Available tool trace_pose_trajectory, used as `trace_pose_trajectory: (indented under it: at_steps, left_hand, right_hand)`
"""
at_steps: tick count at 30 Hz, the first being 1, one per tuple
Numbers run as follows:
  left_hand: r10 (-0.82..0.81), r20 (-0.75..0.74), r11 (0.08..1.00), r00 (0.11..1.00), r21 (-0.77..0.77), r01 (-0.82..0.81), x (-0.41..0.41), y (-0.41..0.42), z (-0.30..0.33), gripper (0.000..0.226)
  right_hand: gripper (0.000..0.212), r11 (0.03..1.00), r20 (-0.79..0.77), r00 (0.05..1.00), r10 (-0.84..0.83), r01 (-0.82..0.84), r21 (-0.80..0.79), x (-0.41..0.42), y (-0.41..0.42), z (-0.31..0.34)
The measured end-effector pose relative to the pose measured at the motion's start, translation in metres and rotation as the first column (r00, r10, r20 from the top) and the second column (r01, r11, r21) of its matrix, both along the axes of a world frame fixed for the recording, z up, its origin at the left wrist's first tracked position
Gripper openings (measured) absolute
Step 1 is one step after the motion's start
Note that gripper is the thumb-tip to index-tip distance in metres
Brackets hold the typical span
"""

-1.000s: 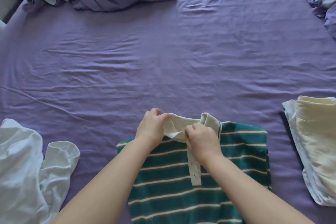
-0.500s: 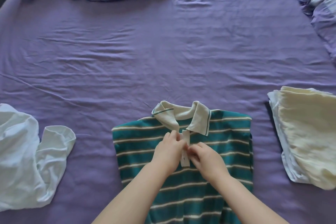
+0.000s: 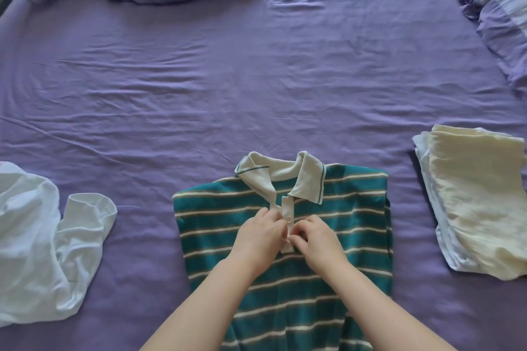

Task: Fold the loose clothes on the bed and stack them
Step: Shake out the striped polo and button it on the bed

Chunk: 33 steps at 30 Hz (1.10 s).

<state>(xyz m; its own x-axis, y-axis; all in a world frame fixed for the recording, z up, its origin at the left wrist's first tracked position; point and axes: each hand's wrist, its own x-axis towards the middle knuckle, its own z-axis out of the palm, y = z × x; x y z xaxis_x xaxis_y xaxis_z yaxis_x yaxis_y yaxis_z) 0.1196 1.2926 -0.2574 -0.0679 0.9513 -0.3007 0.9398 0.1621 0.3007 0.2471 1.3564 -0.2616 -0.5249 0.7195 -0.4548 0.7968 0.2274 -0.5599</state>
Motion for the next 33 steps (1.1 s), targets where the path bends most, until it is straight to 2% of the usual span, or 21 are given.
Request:
trace_pose_trajectory:
  at_steps: [5,12,16,21,24,28,33]
  left_hand:
    - [0.091,0.035,0.995,0.995,0.03,-0.092,-0.002,-0.001,-0.006,0.01]
    - [-0.02,-0.065,0.989,0.998,0.145,0.029,-0.007,-0.004,-0.012,0.017]
    - [-0.031,-0.071,0.985,0.997,0.165,0.042,-0.007,-0.004,-0.003,0.009]
    - [-0.054,-0.036,0.972,0.998,0.228,0.061,-0.005,0.0,0.003,0.023]
    - [-0.067,-0.04,0.979,0.997,0.19,0.073,-0.003,0.002,-0.001,0.014]
    - [-0.061,-0.068,0.988,0.996,0.14,0.07,-0.006,0.002,-0.011,0.024]
    - [-0.147,-0.091,0.977,0.985,0.141,0.158,-0.005,0.001,-0.005,0.018]
  right_hand:
    - [0.017,0.994,0.061,0.998,-0.029,0.035,-0.103,-0.008,0.007,0.003]
    - [0.02,0.979,0.104,0.994,-0.029,0.049,-0.196,-0.011,0.013,0.004]
    - [0.022,0.974,0.116,0.993,-0.018,0.043,-0.221,-0.013,0.015,0.004]
    - [0.024,0.969,0.115,0.993,-0.015,0.043,-0.244,-0.013,0.016,0.005]
    - [0.023,0.964,0.106,0.994,-0.008,0.035,-0.264,-0.012,0.017,0.006]
    - [0.019,0.95,0.088,0.996,-0.015,0.041,-0.31,-0.01,0.02,0.006]
    - [0.017,0.942,0.07,0.997,-0.016,0.038,-0.334,-0.009,0.02,0.007]
